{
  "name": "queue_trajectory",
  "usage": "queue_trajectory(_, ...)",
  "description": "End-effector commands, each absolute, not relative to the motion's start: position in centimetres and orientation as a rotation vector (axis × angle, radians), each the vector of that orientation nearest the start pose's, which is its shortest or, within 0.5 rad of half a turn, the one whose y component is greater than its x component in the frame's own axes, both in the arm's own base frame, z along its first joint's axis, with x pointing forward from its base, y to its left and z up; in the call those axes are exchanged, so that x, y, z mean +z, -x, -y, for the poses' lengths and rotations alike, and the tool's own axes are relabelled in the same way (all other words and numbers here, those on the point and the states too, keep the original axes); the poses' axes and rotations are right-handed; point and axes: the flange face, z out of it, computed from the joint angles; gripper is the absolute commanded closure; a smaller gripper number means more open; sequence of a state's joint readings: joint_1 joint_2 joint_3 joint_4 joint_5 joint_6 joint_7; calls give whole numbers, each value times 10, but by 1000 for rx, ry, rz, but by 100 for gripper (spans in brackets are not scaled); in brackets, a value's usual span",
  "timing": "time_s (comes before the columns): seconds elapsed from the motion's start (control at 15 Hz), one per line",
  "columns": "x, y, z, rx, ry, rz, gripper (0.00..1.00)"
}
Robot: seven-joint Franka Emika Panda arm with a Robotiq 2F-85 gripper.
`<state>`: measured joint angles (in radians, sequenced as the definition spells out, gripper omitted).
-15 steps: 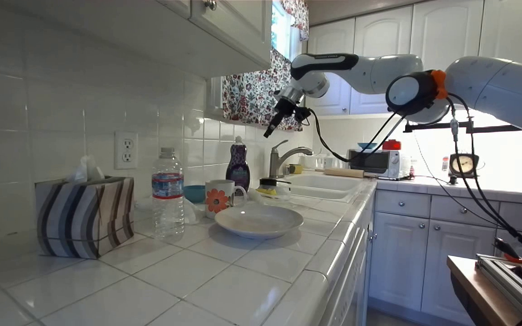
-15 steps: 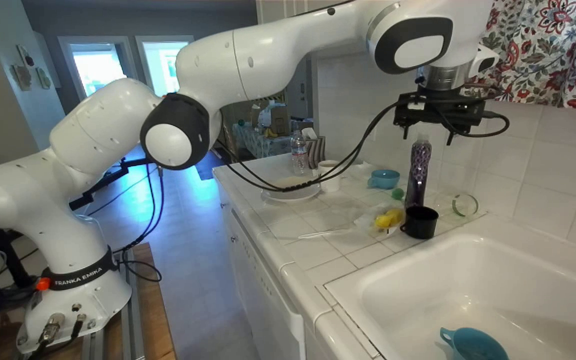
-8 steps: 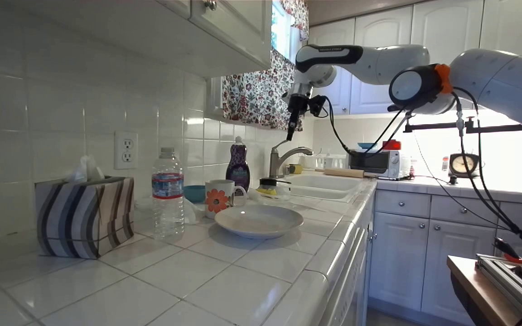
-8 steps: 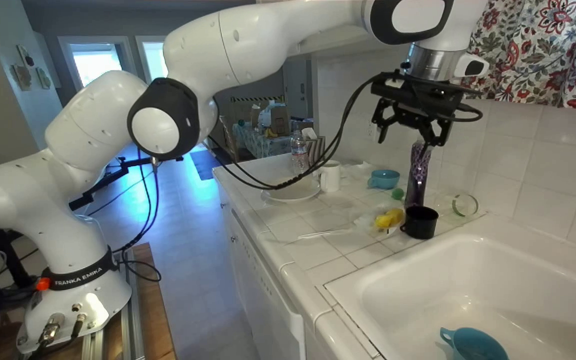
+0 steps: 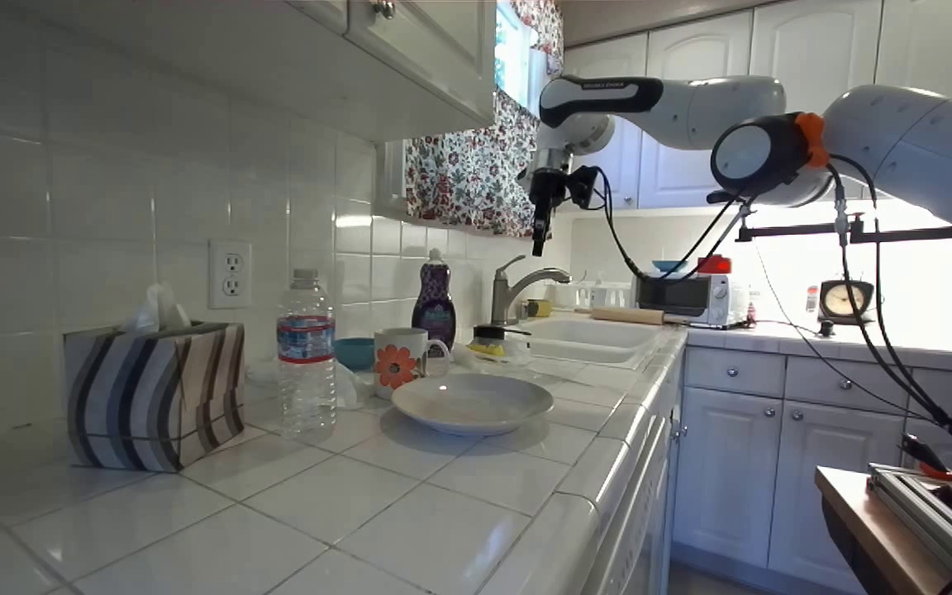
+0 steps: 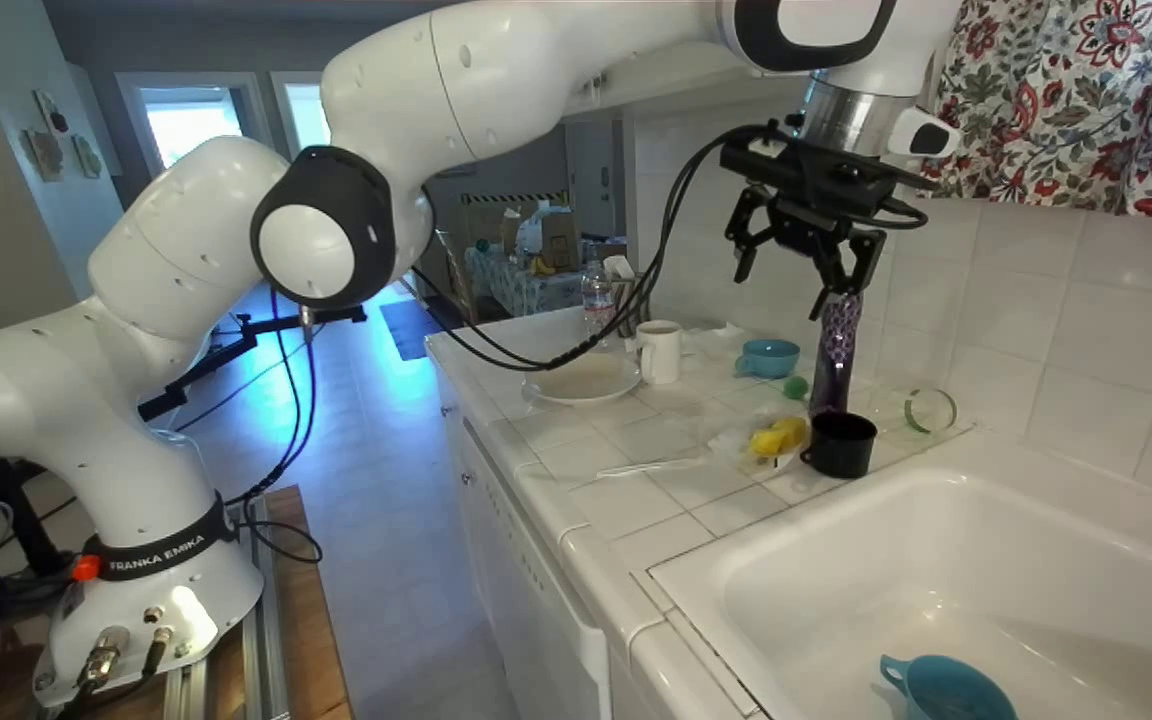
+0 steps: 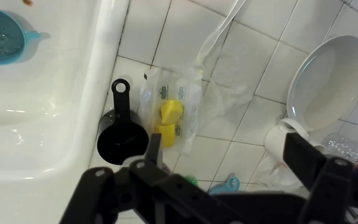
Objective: Pour some dishwashing liquid in the sink.
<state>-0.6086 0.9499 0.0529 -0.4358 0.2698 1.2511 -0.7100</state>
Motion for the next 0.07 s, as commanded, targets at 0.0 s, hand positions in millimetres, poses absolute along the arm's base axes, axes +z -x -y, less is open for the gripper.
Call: queue_trajectory(0.0, 491, -634, 380, -109, 2802, 285, 0)
